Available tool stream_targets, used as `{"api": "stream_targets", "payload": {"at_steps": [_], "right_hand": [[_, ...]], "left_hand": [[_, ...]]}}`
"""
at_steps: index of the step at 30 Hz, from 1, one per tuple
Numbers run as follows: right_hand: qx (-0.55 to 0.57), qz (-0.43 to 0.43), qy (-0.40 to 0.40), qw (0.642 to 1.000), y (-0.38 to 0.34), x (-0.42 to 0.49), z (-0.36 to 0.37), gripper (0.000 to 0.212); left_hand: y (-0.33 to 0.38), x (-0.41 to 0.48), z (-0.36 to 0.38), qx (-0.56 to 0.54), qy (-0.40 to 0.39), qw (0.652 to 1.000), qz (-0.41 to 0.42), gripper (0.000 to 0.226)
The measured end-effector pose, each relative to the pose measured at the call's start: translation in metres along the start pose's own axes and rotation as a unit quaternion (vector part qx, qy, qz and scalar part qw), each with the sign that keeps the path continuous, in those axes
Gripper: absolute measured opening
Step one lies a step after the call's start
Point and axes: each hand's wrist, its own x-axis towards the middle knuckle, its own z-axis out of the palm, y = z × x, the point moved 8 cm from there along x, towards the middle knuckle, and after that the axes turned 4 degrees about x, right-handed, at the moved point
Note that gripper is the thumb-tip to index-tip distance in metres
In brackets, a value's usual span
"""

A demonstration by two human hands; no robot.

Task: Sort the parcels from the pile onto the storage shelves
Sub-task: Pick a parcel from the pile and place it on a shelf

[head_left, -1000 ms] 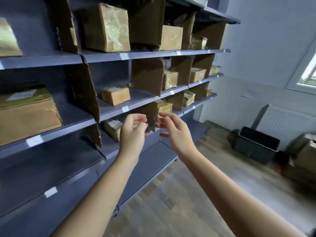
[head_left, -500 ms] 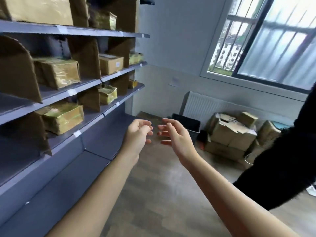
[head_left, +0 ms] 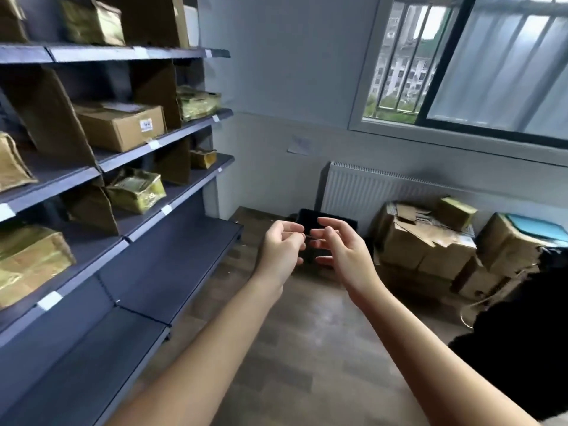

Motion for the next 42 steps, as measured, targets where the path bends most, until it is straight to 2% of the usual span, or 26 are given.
{"api": "stream_targets", "payload": {"at_steps": [6, 12, 15, 21, 25, 30, 42], "right_hand": [[0.005, -0.008, -0.052, 0.999, 0.01, 0.112, -0.036, 0.024], [0.021, 0.009, -0.067, 0.997, 0.035, 0.219, -0.067, 0.023], [0.024, 0.01, -0.072, 0.997, 0.052, 0.281, -0.076, 0.023], [0.013, 0.013, -0.058, 0.998, 0.097, 0.43, -0.1, 0.023], [-0.018, 0.031, -0.024, 0.999, 0.125, 0.53, -0.136, 0.026], [-0.032, 0.058, 0.048, 0.997, 0.146, 0.614, -0.22, 0.026], [-0.03, 0.082, 0.236, 0.968, 0.208, 0.732, -0.484, 0.022]], "left_hand": [[0.013, 0.089, 0.054, 0.008, 0.06, 0.998, 0.005, 0.016], [0.011, 0.177, 0.1, 0.009, 0.095, 0.995, 0.005, 0.016], [0.005, 0.237, 0.121, 0.007, 0.114, 0.993, 0.01, 0.016], [-0.017, 0.392, 0.177, -0.008, 0.104, 0.995, 0.006, 0.016], [-0.02, 0.495, 0.229, -0.011, 0.069, 0.998, -0.006, 0.016], [-0.014, 0.589, 0.324, -0.005, -0.005, 1.0, -0.011, 0.016], [-0.051, 0.709, 0.622, 0.027, -0.198, 0.979, -0.045, 0.018]]}}
